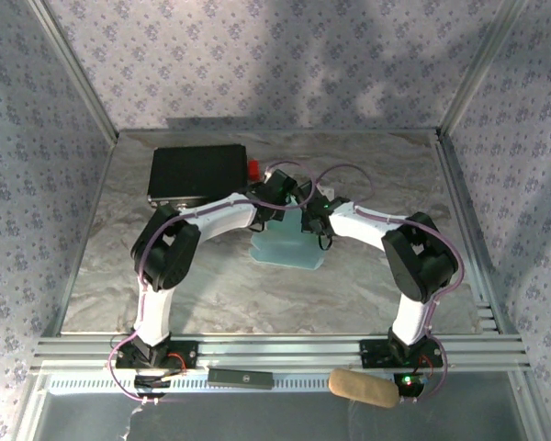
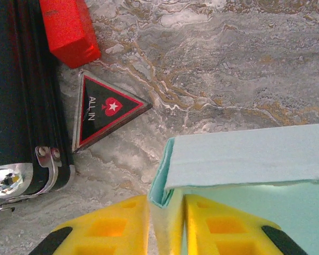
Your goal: Fold the paper box
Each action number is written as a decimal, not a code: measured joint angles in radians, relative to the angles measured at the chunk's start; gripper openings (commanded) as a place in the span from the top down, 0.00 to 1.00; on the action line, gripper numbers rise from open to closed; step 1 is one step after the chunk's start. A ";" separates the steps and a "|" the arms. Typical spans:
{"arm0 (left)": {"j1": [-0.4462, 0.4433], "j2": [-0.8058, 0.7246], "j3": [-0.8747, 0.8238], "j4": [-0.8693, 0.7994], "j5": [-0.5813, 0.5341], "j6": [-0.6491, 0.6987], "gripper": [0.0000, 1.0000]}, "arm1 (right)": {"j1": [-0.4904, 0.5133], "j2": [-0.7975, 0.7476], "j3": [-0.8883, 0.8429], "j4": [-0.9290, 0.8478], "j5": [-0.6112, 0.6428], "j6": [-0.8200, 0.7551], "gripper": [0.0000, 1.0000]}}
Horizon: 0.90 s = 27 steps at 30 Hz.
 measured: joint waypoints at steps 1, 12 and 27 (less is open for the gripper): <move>0.000 0.002 0.000 0.005 0.000 0.000 0.77 | 0.000 0.000 0.000 0.000 0.000 0.000 1.00; 0.007 0.029 0.015 0.014 0.001 -0.011 0.69 | -0.001 0.004 0.008 -0.013 0.002 0.003 1.00; 0.020 0.027 -0.019 0.063 0.059 -0.042 1.00 | 0.001 0.015 0.021 -0.023 0.001 0.003 1.00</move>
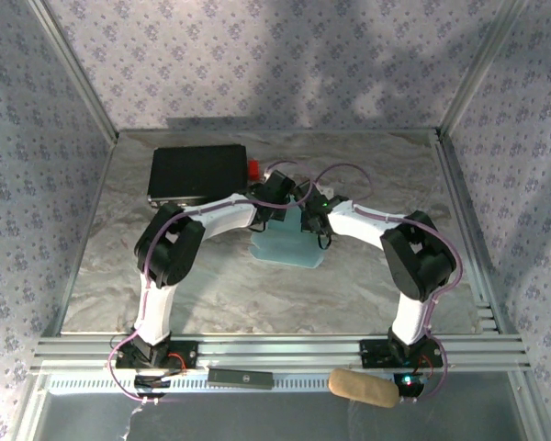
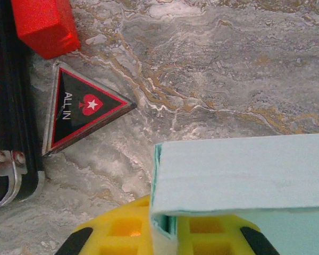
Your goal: Fold the paper box
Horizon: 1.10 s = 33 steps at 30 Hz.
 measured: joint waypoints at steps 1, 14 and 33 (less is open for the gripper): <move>0.000 0.000 0.000 -0.001 -0.003 -0.003 1.00 | 0.000 0.000 0.000 0.003 -0.001 0.000 1.00; -0.003 0.006 0.054 -0.122 -0.097 -0.060 0.55 | -0.003 0.001 0.000 0.030 -0.048 0.001 1.00; -0.096 -0.347 -0.026 -0.254 0.057 -0.269 0.48 | 0.000 0.002 0.006 0.010 -0.019 0.042 1.00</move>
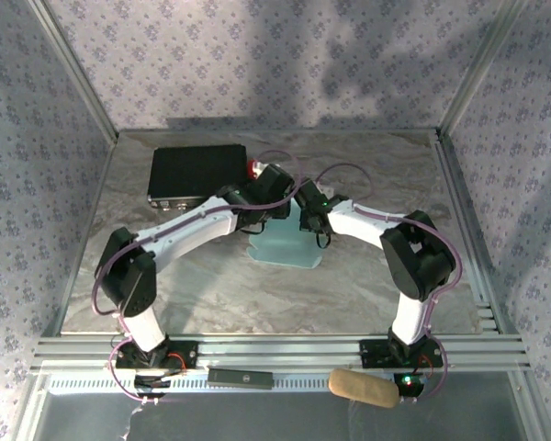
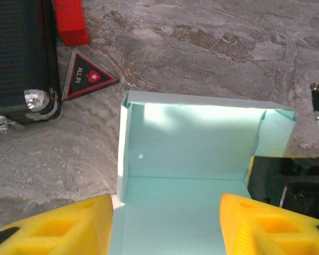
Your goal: Fold the paper box
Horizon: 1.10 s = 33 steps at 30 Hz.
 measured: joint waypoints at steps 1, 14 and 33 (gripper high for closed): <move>-0.003 -0.026 -0.024 0.001 0.002 -0.016 0.49 | 0.000 0.000 0.000 0.000 0.000 0.003 1.00; -0.215 -0.450 -0.370 -0.049 -0.091 -0.563 0.51 | -0.008 -0.005 -0.010 0.003 -0.005 0.087 1.00; -0.294 -0.288 -0.562 0.296 -0.063 -1.109 0.58 | -0.013 -0.023 -0.031 0.011 -0.032 0.168 1.00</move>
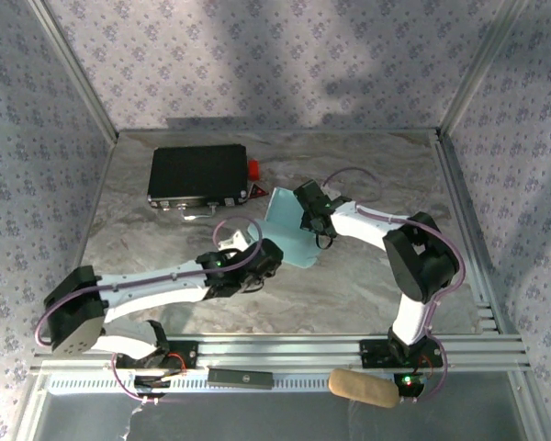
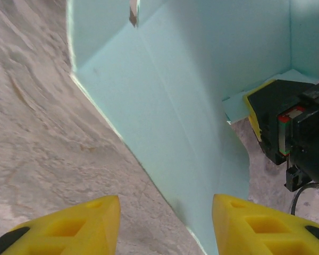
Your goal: Fold the paper box
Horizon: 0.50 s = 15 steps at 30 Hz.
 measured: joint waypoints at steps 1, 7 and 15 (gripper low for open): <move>0.000 0.014 0.000 0.013 0.000 -0.013 0.61 | -0.001 0.000 0.000 0.000 -0.003 0.000 1.00; 0.007 0.041 0.026 0.006 -0.011 -0.055 0.98 | -0.002 0.000 0.000 -0.001 -0.010 0.006 1.00; 0.006 0.050 0.139 -0.134 -0.038 -0.080 1.00 | 0.003 -0.011 0.016 -0.085 -0.033 0.037 0.49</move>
